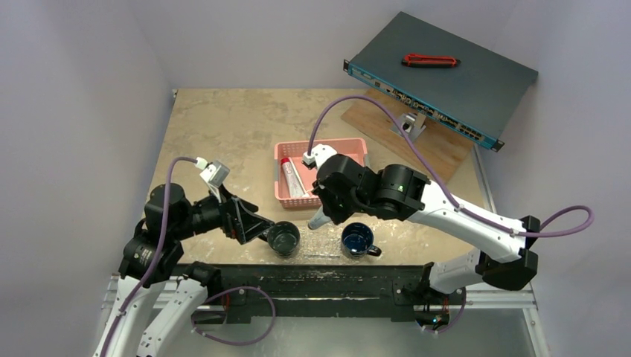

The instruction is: Prepare toiletry sets of a toothbrush and toothpaste on the tray

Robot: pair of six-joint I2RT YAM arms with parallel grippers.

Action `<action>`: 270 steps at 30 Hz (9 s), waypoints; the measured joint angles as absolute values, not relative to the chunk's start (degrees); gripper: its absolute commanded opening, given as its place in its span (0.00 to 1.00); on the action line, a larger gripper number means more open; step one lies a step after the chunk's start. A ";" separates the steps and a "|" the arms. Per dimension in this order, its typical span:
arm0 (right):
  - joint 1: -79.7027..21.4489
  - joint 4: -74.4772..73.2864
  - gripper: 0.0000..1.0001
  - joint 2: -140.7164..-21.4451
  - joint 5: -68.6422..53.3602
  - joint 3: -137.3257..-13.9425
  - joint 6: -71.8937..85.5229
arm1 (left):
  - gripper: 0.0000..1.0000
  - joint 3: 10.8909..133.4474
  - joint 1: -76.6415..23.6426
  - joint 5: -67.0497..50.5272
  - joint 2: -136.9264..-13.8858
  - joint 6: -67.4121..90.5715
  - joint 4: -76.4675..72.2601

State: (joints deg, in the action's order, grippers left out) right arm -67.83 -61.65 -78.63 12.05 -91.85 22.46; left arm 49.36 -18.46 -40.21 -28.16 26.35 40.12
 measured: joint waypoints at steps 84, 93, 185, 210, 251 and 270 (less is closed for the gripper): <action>-69.12 -58.00 0.00 -93.30 15.55 -86.63 24.38 | 0.95 47.88 -18.46 -37.71 -27.81 24.40 42.59; -69.12 -57.32 0.00 -94.94 15.59 -86.41 24.34 | 0.95 47.88 -18.46 -37.71 -28.16 24.40 42.59; -46.44 -34.68 0.19 -132.00 1.96 -108.64 21.41 | 0.95 47.11 -18.46 -35.09 -28.29 24.40 43.97; -46.44 -34.65 0.00 -117.95 6.55 -102.45 21.12 | 0.95 47.11 -18.46 -34.44 -28.97 24.40 44.05; -68.03 -35.68 0.00 -73.08 15.53 -78.41 3.51 | 0.96 53.91 -18.46 -46.83 -34.15 31.14 42.89; -84.27 -37.98 0.00 -75.88 17.78 -79.33 -2.79 | 0.95 57.95 -18.46 -50.13 -37.08 33.41 51.40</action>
